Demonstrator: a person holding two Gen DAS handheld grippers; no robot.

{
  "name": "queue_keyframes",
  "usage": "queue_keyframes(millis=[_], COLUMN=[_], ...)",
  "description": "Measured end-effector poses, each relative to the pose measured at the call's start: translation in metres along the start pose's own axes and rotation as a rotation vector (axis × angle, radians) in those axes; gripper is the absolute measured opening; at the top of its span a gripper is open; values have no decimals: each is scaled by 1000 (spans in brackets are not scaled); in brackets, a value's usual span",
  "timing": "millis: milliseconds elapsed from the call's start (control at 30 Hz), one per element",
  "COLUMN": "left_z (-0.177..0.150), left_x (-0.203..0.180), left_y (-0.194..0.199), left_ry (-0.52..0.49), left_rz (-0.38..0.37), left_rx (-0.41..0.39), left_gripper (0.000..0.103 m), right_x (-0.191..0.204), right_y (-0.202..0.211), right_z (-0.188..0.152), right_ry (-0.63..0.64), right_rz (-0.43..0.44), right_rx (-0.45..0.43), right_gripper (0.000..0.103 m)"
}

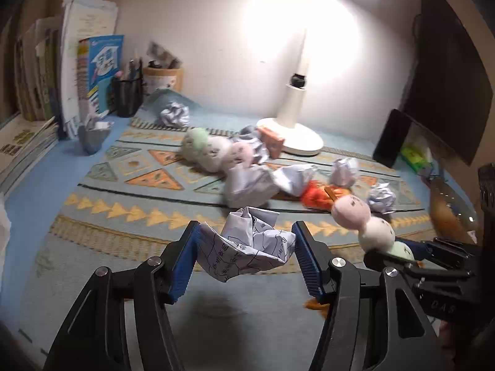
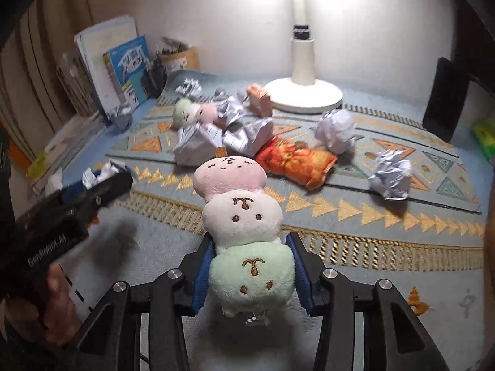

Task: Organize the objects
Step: 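Carry the paper ball and dango plush to the glass bowl and release both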

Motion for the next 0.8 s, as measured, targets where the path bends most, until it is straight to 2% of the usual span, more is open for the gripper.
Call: queue_keyframes(millis=[133, 267, 433, 600, 800], left_z=[10, 20, 28, 34, 32], left_x=[-65, -134, -208, -274, -327], left_y=[-6, -17, -34, -48, -67], left_ry=[-49, -124, -190, -220, -258], left_rz=[-115, -210, -329, -471, -544], left_rx=[-20, -42, -45, -6, 19], left_gripper=[57, 57, 57, 57, 57], right_x=[-39, -91, -169, -236, -287], right_y=[48, 86, 120, 154, 179], right_z=[13, 16, 12, -1, -15], right_ry=[-88, -160, -307, -439, -540], right_rz=[-59, -208, -297, -382, -436], right_rx=[-107, -191, -204, -226, -229], right_gripper=[45, 45, 45, 45, 45])
Point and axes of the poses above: each gripper's, at about its wrist camera, not at the fingertips, and y roughly against the way its jaws point, x to its left, z to its top, the point moved 4 cm from there along -y, roughly the way its jaws point, and after that the axes turned 9 degrees about -z, right-handed, at the moved point
